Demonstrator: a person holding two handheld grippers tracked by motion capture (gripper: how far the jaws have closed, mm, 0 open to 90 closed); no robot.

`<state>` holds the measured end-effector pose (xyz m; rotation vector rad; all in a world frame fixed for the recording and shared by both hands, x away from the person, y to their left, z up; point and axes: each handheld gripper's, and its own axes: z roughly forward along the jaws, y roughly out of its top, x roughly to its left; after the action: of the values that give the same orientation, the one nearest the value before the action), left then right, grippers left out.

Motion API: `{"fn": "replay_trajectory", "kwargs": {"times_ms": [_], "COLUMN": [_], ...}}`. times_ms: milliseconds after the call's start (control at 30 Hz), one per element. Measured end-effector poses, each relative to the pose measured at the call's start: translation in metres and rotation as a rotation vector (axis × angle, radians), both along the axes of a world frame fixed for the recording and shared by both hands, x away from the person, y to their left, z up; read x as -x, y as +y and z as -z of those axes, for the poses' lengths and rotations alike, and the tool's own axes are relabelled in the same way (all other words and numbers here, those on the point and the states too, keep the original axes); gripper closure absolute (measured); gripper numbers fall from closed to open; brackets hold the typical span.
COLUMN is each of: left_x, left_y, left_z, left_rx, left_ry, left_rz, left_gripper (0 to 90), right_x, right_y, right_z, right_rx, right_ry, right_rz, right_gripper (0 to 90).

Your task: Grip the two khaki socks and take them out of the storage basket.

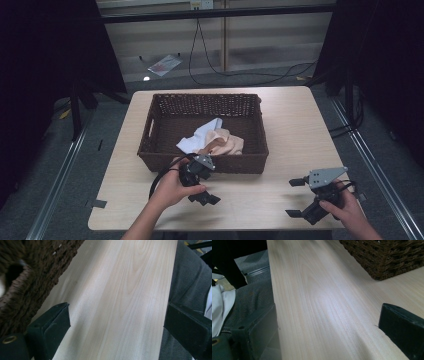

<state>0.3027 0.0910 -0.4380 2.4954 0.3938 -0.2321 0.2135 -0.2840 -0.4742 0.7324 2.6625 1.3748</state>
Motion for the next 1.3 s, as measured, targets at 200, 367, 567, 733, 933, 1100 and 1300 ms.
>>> {"fn": "replay_trajectory", "kwargs": {"times_ms": [200, 367, 567, 733, 933, 1100, 1300], "left_x": [-0.005, -0.009, -0.017, -0.027, -0.039, -0.054, -0.068], "left_y": [0.001, 0.000, 0.001, 0.000, -0.002, -0.004, -0.005], "left_z": [-0.013, -0.027, -0.043, -0.060, -0.072, -0.078, -0.079], "left_rx": [0.009, 0.018, 0.045, 0.054, 0.051, 0.051, 0.051], "left_ry": [0.019, 0.043, 0.037, 0.036, 0.004, 0.015, 0.038], "left_rz": [-0.007, 0.005, -0.002, -0.027, -0.059, -0.095, -0.129], "left_gripper": [6.3, 6.1, 6.1, 6.0, 5.9, 5.9, 6.4], "right_x": [0.000, 0.000, 0.000, 0.000, 0.000, 0.000, 0.000], "right_y": [0.000, 0.000, 0.000, 0.000, -0.001, -0.001, 0.000], "right_z": [0.000, 0.000, 0.000, 0.000, -0.001, -0.001, 0.000], "right_rx": [0.001, -0.001, 0.003, 0.001, -0.002, -0.002, 0.001], "right_ry": [0.001, 0.000, -0.004, -0.003, -0.002, -0.003, -0.001], "right_rz": [0.001, 0.001, -0.001, 0.001, 0.001, 0.000, -0.001], "right_gripper": [1.5, 1.5, 1.4, 1.5, 1.5, 1.5, 1.5]}}
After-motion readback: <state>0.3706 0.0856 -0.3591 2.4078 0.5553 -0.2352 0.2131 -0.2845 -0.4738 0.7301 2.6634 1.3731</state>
